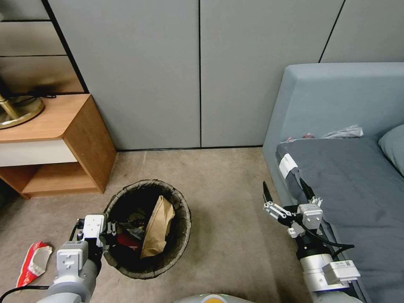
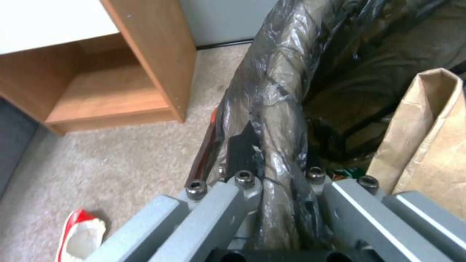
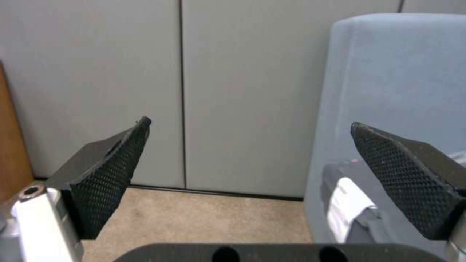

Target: Pick up the trash bin, then pick up the garbage from the floor and place it into the trash bin.

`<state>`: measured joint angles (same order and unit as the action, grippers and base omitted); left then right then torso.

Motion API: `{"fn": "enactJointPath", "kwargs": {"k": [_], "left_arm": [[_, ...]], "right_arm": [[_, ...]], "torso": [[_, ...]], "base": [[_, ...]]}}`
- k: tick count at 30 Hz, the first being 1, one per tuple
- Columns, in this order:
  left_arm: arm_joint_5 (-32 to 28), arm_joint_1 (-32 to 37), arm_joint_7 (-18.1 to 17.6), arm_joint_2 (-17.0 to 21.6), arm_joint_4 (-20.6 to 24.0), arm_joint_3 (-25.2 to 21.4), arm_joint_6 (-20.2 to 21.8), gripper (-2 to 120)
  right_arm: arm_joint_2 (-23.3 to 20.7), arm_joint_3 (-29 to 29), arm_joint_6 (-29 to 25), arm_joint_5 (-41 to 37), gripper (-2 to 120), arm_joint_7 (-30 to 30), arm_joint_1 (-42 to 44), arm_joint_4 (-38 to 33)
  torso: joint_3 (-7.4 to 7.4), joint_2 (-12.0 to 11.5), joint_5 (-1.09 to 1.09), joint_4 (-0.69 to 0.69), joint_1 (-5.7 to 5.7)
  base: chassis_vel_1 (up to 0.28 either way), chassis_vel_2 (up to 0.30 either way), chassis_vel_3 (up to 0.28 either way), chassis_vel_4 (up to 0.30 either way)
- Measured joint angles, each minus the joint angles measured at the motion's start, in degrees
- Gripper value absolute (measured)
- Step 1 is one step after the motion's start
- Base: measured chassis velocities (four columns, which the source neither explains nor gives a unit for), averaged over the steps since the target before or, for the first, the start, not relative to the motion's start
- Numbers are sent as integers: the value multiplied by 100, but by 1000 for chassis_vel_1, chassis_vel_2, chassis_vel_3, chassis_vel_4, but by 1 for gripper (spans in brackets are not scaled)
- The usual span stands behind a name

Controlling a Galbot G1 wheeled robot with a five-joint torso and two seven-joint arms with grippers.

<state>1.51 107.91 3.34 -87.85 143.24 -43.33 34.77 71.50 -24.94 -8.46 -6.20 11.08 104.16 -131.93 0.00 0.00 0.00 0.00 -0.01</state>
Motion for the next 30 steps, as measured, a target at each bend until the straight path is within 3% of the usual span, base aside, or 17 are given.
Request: {"fn": "enactJointPath", "kwargs": {"k": [30], "left_arm": [[-114, -127, 25, 106, 0, 22, 20, 1]], "right_arm": [[216, 232, 98, 121, 100, 116, -110, 313]], "torso": [[0, 0, 0, 0, 0]], "base": [[74, 73, 72, 80]]}}
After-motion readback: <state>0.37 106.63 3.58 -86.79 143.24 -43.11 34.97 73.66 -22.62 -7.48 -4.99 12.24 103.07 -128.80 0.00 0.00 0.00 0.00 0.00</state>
